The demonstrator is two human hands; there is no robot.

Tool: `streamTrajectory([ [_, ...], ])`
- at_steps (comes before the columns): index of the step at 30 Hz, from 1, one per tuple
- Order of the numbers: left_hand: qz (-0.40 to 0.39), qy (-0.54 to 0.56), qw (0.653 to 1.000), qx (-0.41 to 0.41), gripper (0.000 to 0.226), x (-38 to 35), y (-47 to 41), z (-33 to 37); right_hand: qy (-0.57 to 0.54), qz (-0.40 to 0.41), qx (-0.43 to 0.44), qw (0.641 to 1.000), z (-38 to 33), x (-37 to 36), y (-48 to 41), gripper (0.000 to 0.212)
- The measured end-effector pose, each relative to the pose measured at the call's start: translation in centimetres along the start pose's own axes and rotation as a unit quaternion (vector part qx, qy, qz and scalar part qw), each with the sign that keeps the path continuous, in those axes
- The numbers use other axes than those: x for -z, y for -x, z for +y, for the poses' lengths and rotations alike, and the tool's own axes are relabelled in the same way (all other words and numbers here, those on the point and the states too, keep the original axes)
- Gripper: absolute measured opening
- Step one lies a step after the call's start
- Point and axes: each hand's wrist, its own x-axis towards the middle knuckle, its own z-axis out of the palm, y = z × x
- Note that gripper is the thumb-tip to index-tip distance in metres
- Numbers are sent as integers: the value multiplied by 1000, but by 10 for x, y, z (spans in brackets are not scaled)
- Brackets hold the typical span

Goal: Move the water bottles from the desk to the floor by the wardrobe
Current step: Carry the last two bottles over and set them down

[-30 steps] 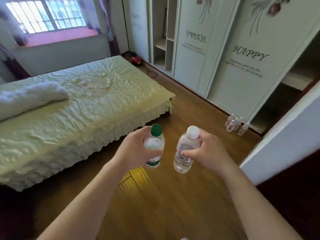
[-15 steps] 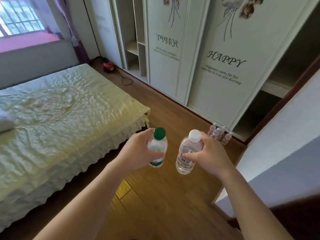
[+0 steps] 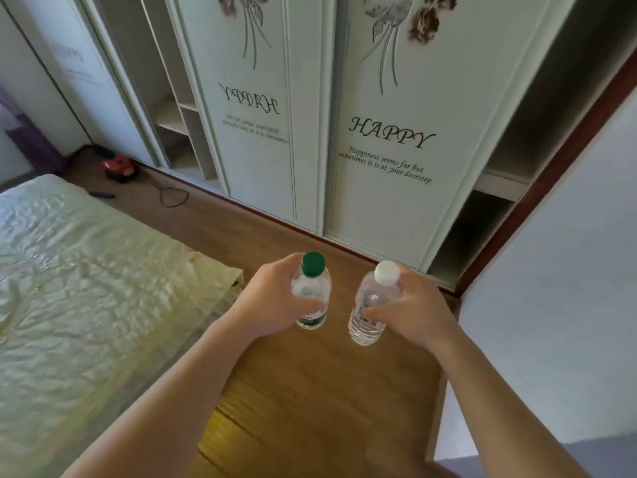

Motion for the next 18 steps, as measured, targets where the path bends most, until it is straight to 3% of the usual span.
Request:
streamTrajectory([
  [5,-43,-10,999,-4,54,4,-112,-2,2,21,-50,999,13,13,-90,75],
  [18,-97,4,995,28,46,-49,-390,-8,-16,-16,-75,997,93,61,-337,37],
])
